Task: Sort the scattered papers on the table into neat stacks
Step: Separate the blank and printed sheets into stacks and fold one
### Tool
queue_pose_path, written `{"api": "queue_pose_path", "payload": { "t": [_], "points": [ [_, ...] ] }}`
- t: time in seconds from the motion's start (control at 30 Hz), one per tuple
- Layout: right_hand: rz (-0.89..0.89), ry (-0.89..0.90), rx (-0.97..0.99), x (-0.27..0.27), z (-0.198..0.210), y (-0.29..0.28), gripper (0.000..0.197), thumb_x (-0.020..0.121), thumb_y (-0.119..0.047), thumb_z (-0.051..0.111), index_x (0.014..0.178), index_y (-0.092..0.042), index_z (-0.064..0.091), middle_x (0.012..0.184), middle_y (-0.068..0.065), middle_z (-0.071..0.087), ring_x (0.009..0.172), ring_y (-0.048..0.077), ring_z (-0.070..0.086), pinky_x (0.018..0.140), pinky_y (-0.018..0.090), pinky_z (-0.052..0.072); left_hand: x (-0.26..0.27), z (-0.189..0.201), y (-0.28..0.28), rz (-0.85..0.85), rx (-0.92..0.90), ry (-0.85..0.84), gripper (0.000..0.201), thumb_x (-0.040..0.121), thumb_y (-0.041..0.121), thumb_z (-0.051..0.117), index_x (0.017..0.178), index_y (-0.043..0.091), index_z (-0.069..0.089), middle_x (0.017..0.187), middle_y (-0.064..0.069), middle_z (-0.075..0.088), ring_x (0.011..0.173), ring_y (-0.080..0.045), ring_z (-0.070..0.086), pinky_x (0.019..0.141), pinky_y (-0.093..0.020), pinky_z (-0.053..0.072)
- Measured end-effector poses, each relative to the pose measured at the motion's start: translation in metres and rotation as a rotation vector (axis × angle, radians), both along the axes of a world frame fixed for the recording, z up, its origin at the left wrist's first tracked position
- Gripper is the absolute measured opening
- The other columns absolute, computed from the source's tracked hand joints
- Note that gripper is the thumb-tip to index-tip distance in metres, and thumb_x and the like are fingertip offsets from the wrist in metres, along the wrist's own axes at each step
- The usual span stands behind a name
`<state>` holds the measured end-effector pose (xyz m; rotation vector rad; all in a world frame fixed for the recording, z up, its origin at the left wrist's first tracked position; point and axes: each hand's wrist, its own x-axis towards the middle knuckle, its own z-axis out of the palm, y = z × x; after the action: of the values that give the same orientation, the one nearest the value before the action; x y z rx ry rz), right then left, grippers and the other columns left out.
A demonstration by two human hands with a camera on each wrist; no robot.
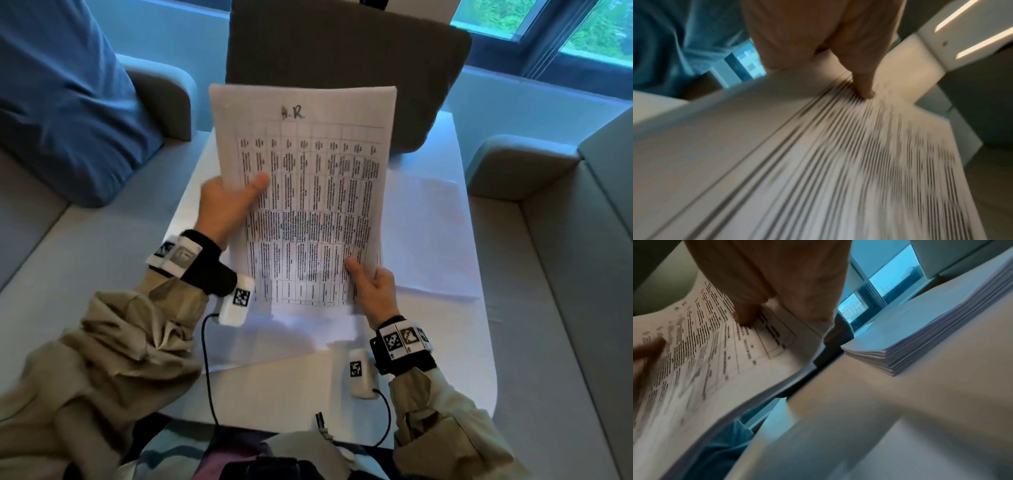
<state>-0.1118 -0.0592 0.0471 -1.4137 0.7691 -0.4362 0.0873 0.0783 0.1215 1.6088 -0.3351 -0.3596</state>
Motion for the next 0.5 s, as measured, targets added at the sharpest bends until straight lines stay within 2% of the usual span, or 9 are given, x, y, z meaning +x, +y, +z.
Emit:
{"api": "queue_pose_path", "payload": {
  "t": [0.1, 0.2, 0.27, 0.33, 0.4, 0.47, 0.5],
  "points": [
    [-0.073, -0.067, 0.05, 0.004, 0.007, -0.006, 0.013, 0.09, -0.02, 0.059, 0.089, -0.011, 0.068, 0.086, 0.007, 0.072, 0.083, 0.021, 0.07, 0.079, 0.039, 0.058, -0.022, -0.03, 0.005, -0.137, 0.144, -0.008, 0.02, 0.08, 0.031, 0.072, 0.096, 0.021, 0.066, 0.089, 0.005, 0.07, 0.079, -0.005, 0.067, 0.069, -0.02, 0.055],
    [-0.104, -0.093, 0.032, 0.005, 0.011, -0.015, 0.012, 0.092, -0.015, 0.056, 0.089, -0.012, 0.067, 0.085, 0.003, 0.073, 0.082, 0.018, 0.071, 0.075, 0.034, 0.059, -0.037, -0.047, 0.011, -0.212, 0.204, 0.01, 0.009, 0.082, 0.031, 0.069, 0.085, 0.026, 0.062, 0.079, 0.002, 0.067, 0.07, -0.009, 0.065, 0.069, -0.025, 0.053],
    [-0.107, -0.091, -0.012, 0.004, 0.011, -0.019, 0.01, 0.091, -0.015, 0.058, 0.088, -0.013, 0.067, 0.085, 0.002, 0.073, 0.082, 0.018, 0.071, 0.075, 0.035, 0.06, -0.041, -0.05, 0.014, -0.206, 0.204, -0.007, 0.009, 0.083, 0.029, 0.068, 0.083, 0.024, 0.061, 0.077, -0.002, 0.066, 0.062, -0.003, 0.064, 0.064, -0.021, 0.051],
    [-0.099, -0.087, -0.053, 0.004, 0.012, -0.019, 0.008, 0.09, -0.015, 0.06, 0.087, -0.015, 0.067, 0.085, 0.001, 0.073, 0.081, 0.017, 0.071, 0.074, 0.034, 0.059, -0.042, -0.05, 0.016, -0.173, 0.199, -0.053, 0.008, 0.084, 0.026, 0.068, 0.081, 0.025, 0.06, 0.075, 0.0, 0.065, 0.059, 0.005, 0.062, 0.059, -0.013, 0.049],
    [-0.102, -0.111, -0.077, 0.005, 0.016, -0.021, 0.007, 0.087, -0.011, 0.065, 0.089, -0.016, 0.068, 0.083, -0.004, 0.074, 0.082, 0.014, 0.071, 0.073, 0.031, 0.059, -0.041, -0.048, 0.016, -0.142, 0.197, -0.091, 0.009, 0.084, 0.024, 0.068, 0.078, 0.024, 0.062, 0.072, 0.0, 0.064, 0.059, 0.002, 0.061, 0.057, -0.013, 0.049],
    [-0.113, -0.153, -0.098, 0.008, 0.023, -0.024, 0.014, 0.082, -0.005, 0.069, 0.09, -0.016, 0.069, 0.084, -0.009, 0.074, 0.084, 0.011, 0.071, 0.073, 0.029, 0.058, -0.038, -0.045, 0.015, -0.135, 0.147, -0.058, 0.006, 0.082, 0.019, 0.07, 0.086, 0.022, 0.065, 0.075, 0.008, 0.065, 0.064, 0.008, 0.063, 0.061, -0.011, 0.05],
    [-0.118, -0.174, -0.109, 0.01, 0.028, -0.026, 0.017, 0.079, -0.003, 0.071, 0.089, -0.016, 0.069, 0.085, -0.011, 0.074, 0.084, 0.009, 0.07, 0.072, 0.028, 0.058, -0.036, -0.044, 0.014, -0.135, 0.124, -0.05, 0.015, 0.081, 0.015, 0.07, 0.095, 0.019, 0.066, 0.078, 0.017, 0.065, 0.068, 0.014, 0.062, 0.062, -0.007, 0.049]
  ]
}}
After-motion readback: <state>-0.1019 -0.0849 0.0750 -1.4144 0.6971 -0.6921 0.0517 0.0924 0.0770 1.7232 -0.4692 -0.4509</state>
